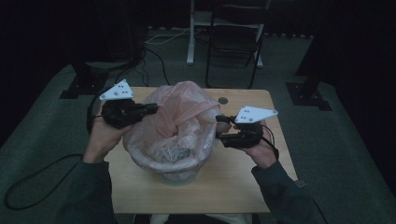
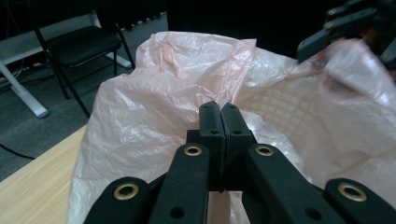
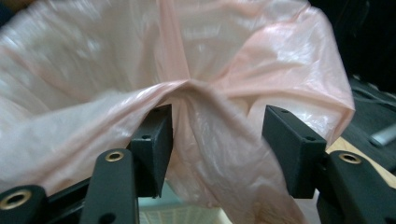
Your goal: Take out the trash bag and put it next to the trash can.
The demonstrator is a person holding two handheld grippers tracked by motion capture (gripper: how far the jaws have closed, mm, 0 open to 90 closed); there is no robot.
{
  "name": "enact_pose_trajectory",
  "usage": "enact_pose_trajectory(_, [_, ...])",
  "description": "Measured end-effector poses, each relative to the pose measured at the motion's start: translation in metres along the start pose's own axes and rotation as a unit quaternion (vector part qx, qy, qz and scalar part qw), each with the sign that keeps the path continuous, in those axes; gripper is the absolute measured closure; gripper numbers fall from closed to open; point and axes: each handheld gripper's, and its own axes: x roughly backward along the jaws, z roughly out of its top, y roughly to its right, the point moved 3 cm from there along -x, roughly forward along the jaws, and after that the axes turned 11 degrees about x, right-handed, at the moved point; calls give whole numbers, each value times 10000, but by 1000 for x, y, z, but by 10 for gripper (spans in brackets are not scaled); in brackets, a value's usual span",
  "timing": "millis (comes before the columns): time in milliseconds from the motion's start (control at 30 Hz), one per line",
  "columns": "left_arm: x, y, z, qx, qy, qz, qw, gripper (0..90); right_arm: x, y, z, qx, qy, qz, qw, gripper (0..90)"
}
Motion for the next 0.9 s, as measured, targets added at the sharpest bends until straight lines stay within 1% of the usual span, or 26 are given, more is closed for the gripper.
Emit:
enact_pose_trajectory(67, [-3,1,1,-2,-30,-6,10000,892,-6,-1,-2,109,-200,-21,9997,420])
enact_pose_trajectory(100, [-4,1,1,-10,-43,-26,10000,891,-7,-1,-1,150,-207,-3,9997,418])
enact_pose_trajectory(167, [-5,2,1,3,-48,-34,10000,890,-9,-1,1,242,-322,-63,9992,430])
enact_pose_trajectory(233, [-6,2,1,31,-43,-56,10000,890,-10,-1,3,388,-410,-244,9981,498])
enact_pose_trajectory(267, [-6,2,2,39,-27,-79,10000,890,-9,-1,5,417,-347,-321,9980,532])
enact_pose_trajectory(300, [-6,3,2,34,-18,-85,10000,890,-6,-1,8,385,-226,-380,9983,565])
enact_pose_trajectory(333, [-5,4,2,25,-6,-105,9999,890,-2,0,12,315,-20,-412,9987,601])
enact_pose_trajectory(367, [-4,4,3,20,-1,-113,9999,890,4,2,16,224,310,-449,9983,613])
enact_pose_trajectory(400, [-4,4,3,20,-1,-113,9999,890,4,2,16,224,310,-449,9983,613])
enact_pose_trajectory(433, [-3,6,4,1,27,-160,9999,890,12,6,20,86,700,-568,9959,618])
enact_pose_trajectory(467, [-2,8,5,-1,50,-174,9998,890,15,8,21,-22,889,-565,9944,610])
enact_pose_trajectory(500, [-1,9,6,-4,81,-228,9997,890,17,10,21,-174,1031,-489,9933,578])
enact_pose_trajectory(533, [-1,10,7,-12,112,-296,9995,890,17,12,21,-301,1064,-325,9933,549])
enact_pose_trajectory(567, [0,11,8,-8,117,-310,9994,890,15,13,19,-312,987,-179,9945,523])
enact_pose_trajectory(633, [-2,14,9,-33,90,-295,9995,889,10,12,17,-122,745,-268,9968,493])
enact_pose_trajectory(700, [-4,15,11,-37,52,-339,9994,888,5,10,14,41,505,-160,9986,461])
enact_pose_trajectory(733, [-6,16,12,-47,22,-342,9994,887,1,8,13,119,412,-63,9991,438])
enact_pose_trajectory(767, [-8,17,12,-51,-8,-355,9994,887,-3,6,12,234,274,-7,9994,423])
enact_pose_trajectory(800, [-8,17,12,-51,-8,-355,9994,887,-3,6,12,234,274,-7,9994,423])
enact_pose_trajectory(833, [-12,20,13,-96,-67,-397,9991,887,-11,4,11,494,-21,-87,9987,405])
enact_pose_trajectory(867, [-12,20,13,-96,-67,-397,9991,887,-11,4,11,494,-21,-87,9987,405])
enact_pose_trajectory(900, [-16,24,15,-162,-120,-448,9988,886,-16,2,12,618,-134,-74,9980,402])
